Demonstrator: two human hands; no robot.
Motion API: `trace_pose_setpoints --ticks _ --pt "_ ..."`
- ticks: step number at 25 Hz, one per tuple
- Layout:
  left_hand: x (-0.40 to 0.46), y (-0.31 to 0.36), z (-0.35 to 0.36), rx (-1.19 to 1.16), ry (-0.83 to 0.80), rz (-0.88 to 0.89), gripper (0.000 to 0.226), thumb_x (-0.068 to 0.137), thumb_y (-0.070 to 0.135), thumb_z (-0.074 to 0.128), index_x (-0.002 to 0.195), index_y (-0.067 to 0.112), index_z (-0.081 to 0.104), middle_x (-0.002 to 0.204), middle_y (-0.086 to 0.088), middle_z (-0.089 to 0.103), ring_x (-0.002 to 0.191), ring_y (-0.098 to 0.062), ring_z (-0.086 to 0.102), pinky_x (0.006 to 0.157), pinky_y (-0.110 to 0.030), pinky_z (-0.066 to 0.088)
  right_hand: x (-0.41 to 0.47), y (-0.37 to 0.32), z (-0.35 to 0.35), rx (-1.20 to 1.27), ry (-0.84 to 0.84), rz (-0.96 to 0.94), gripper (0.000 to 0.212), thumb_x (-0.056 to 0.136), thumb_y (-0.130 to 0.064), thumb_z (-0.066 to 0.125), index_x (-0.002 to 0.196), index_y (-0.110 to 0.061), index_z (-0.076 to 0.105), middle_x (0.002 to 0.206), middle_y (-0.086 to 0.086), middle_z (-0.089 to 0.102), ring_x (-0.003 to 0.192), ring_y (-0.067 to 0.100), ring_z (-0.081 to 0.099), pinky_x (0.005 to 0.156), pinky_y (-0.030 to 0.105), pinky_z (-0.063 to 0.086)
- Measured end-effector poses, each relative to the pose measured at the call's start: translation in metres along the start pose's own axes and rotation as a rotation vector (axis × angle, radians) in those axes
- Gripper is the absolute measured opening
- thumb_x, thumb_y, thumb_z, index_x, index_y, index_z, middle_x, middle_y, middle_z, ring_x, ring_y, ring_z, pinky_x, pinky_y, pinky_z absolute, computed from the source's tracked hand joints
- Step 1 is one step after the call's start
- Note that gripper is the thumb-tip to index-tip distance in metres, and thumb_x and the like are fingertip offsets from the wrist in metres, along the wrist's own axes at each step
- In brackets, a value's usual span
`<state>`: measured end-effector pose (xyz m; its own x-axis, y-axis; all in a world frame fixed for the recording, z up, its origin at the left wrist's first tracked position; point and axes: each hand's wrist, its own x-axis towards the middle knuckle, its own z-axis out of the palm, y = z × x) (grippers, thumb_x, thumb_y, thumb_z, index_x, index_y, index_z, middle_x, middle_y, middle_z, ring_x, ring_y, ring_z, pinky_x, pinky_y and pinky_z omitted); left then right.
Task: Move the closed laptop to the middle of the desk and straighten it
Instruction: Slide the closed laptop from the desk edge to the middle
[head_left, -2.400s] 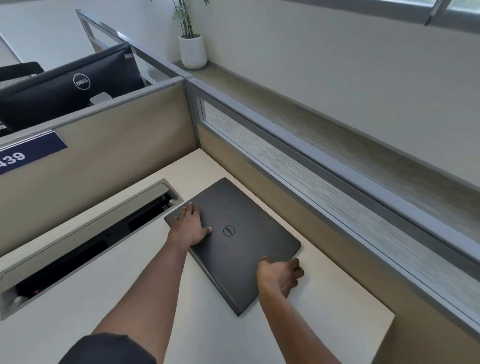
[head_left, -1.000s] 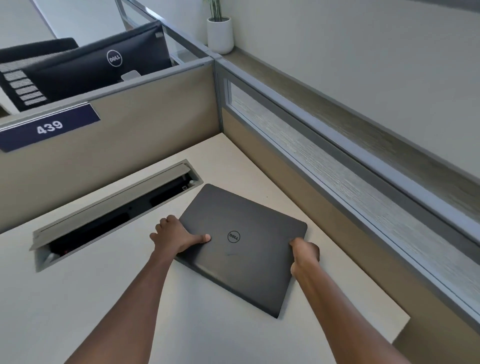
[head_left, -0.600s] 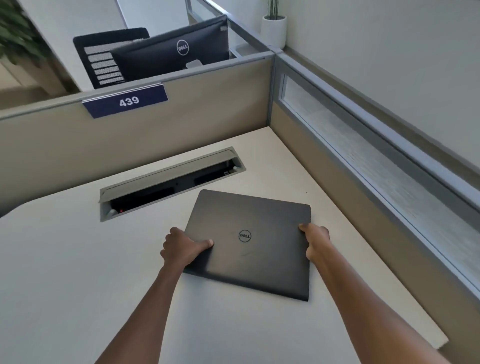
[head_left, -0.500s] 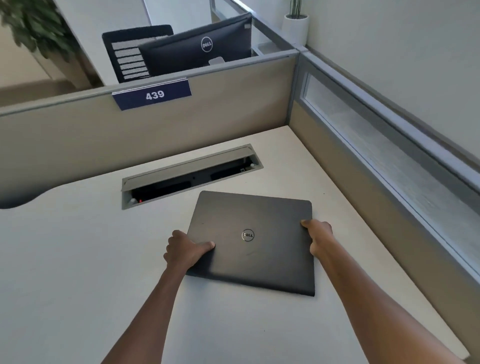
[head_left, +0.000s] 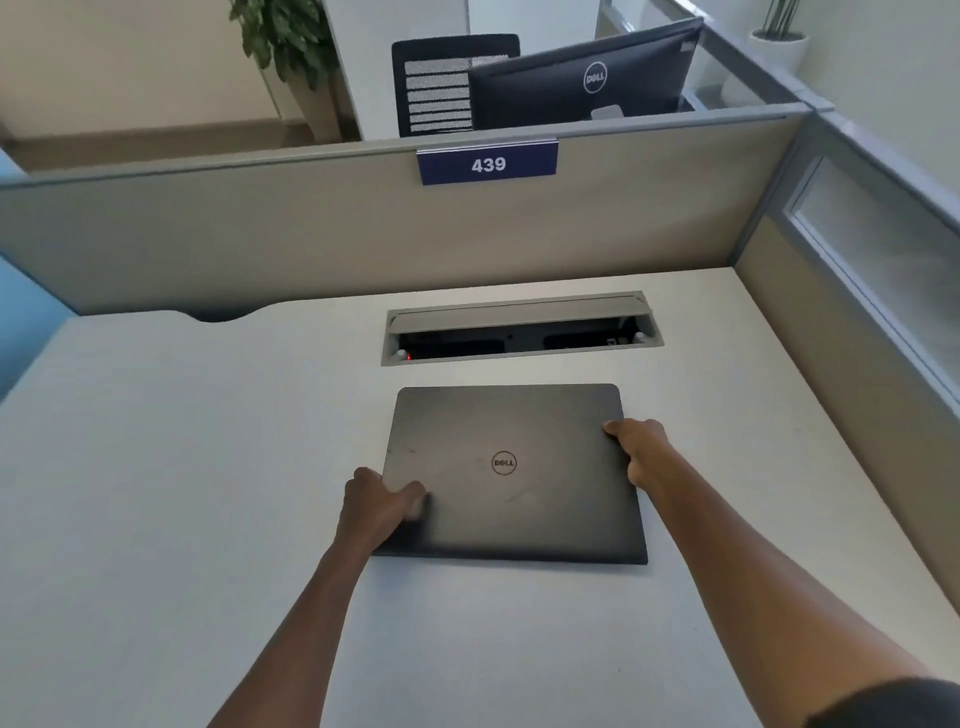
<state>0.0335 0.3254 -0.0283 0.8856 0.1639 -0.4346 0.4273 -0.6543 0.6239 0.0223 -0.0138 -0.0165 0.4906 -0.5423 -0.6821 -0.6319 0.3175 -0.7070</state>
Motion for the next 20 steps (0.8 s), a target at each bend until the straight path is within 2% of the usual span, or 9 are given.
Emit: trace_pose_setpoints --ticks 4,8,11,13,14,16,18,20 --pt "0.004 -0.017 -0.015 -0.002 0.002 -0.011 0.050 0.065 0.046 0.075 0.077 0.010 0.043 0.079 -0.005 0.052 0.059 -0.020 0.048 0.052 -0.028 0.036 0.005 -0.008 0.027 -0.085 -0.021 -0.016 0.023 0.087 -0.009 0.068 0.099 -0.004 0.049 0.082 0.011 0.054 0.070 0.024 0.054 0.073 0.042 0.047" --pt "0.004 -0.022 -0.016 0.039 -0.004 -0.004 0.051 0.069 0.044 0.075 0.090 0.009 0.045 0.102 -0.013 0.056 0.073 -0.024 0.051 0.061 -0.031 0.039 0.012 -0.015 0.038 -0.126 -0.001 -0.033 0.026 0.087 -0.013 0.070 0.100 -0.004 0.049 0.090 0.012 0.054 0.083 0.028 0.055 0.076 0.040 0.045" --pt "0.003 -0.021 -0.015 0.060 0.020 0.009 0.054 0.067 0.041 0.075 0.097 0.006 0.048 0.108 -0.015 0.055 0.085 -0.031 0.059 0.070 -0.036 0.048 0.013 -0.013 0.041 -0.171 0.001 -0.041 0.017 0.085 -0.010 0.071 0.086 -0.004 0.056 0.086 0.011 0.057 0.075 0.025 0.057 0.075 0.039 0.045" --pt "0.001 -0.021 -0.014 0.081 0.031 0.025 0.057 0.066 0.039 0.078 0.101 0.005 0.049 0.108 -0.015 0.054 0.091 -0.035 0.062 0.077 -0.040 0.054 0.014 -0.010 0.041 -0.216 -0.002 -0.074 0.019 0.083 -0.006 0.071 0.071 -0.009 0.057 0.081 0.009 0.059 0.067 0.023 0.056 0.072 0.039 0.046" --pt "-0.001 -0.021 -0.014 0.089 0.033 0.031 0.058 0.065 0.038 0.079 0.103 0.005 0.049 0.109 -0.014 0.054 0.093 -0.035 0.062 0.079 -0.042 0.055 0.014 -0.009 0.040 -0.240 -0.005 -0.096 0.019 0.083 -0.005 0.071 0.070 -0.009 0.058 0.082 0.010 0.061 0.066 0.022 0.056 0.072 0.039 0.047" --pt "-0.004 -0.020 -0.013 0.106 0.034 0.034 0.061 0.065 0.036 0.079 0.108 0.006 0.048 0.112 -0.012 0.051 0.097 -0.035 0.062 0.084 -0.043 0.054 0.013 -0.005 0.037 -0.258 -0.025 -0.136 0.010 0.083 -0.004 0.070 0.081 -0.008 0.061 0.091 0.010 0.063 0.068 0.021 0.058 0.072 0.038 0.049" --pt "-0.006 -0.020 -0.012 0.120 0.035 0.043 0.063 0.065 0.035 0.080 0.111 0.005 0.048 0.114 -0.012 0.050 0.101 -0.035 0.060 0.088 -0.043 0.053 0.010 -0.001 0.035 -0.279 -0.058 -0.185 0.019 0.084 -0.006 0.070 0.098 -0.016 0.061 0.098 0.007 0.063 0.070 0.018 0.058 0.071 0.037 0.048" --pt "-0.008 -0.021 -0.012 0.117 0.026 0.053 0.064 0.066 0.035 0.080 0.113 0.005 0.048 0.116 -0.012 0.049 0.102 -0.035 0.059 0.090 -0.043 0.053 0.005 0.005 0.032 -0.318 -0.094 -0.232 0.031 0.085 -0.009 0.071 0.112 -0.017 0.060 0.103 0.004 0.062 0.074 0.017 0.059 0.069 0.036 0.048"
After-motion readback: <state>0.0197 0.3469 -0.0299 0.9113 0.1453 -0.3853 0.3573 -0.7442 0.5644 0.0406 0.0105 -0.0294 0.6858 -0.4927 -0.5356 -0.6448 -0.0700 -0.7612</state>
